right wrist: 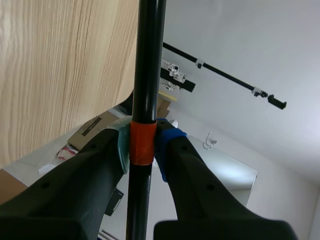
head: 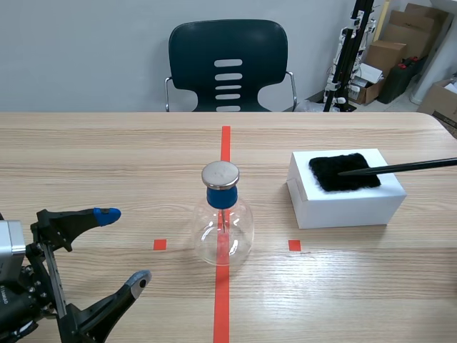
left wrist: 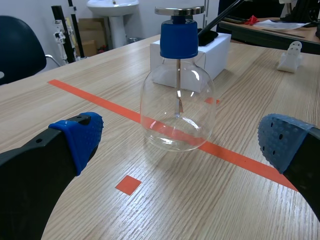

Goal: Do the electroscope experiment. rub the rod on the fur

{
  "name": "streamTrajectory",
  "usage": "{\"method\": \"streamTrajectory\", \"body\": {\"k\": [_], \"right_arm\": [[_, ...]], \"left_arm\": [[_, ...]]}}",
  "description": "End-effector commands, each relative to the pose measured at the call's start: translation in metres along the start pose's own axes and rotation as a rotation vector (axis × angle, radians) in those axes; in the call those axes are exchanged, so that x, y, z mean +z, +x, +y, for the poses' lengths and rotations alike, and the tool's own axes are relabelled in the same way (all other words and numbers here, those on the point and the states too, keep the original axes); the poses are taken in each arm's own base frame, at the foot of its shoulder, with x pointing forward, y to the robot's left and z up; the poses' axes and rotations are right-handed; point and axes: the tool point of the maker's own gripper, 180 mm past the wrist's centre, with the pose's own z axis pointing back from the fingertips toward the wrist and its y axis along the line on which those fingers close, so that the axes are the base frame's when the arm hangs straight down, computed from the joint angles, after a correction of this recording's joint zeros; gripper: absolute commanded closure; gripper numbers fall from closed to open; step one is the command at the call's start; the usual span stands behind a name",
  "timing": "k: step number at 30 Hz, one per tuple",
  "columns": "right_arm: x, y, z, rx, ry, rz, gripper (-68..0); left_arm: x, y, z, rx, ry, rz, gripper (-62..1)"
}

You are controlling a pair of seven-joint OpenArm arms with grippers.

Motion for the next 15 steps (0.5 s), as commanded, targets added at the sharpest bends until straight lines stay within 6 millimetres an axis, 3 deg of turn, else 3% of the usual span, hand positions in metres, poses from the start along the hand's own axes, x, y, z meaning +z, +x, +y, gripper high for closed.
{"method": "streamTrajectory", "body": {"k": [1, 6, 15], "right_arm": [[0.008, -0.026, -0.019, 0.052, -0.026, 0.042, -0.4], [0.011, -0.034, -0.019, 0.060, -0.019, 0.068, -0.4], [-0.008, -0.013, -0.022, 0.035, -0.064, 0.102, -0.4]], "left_arm": [[-0.002, 0.007, 0.002, -0.003, 0.003, -0.028, -62.3], [-0.002, 0.007, 0.002, -0.003, 0.003, -0.028, -62.3], [-0.002, 0.007, 0.004, -0.047, 0.016, -0.032, -62.3]]}}
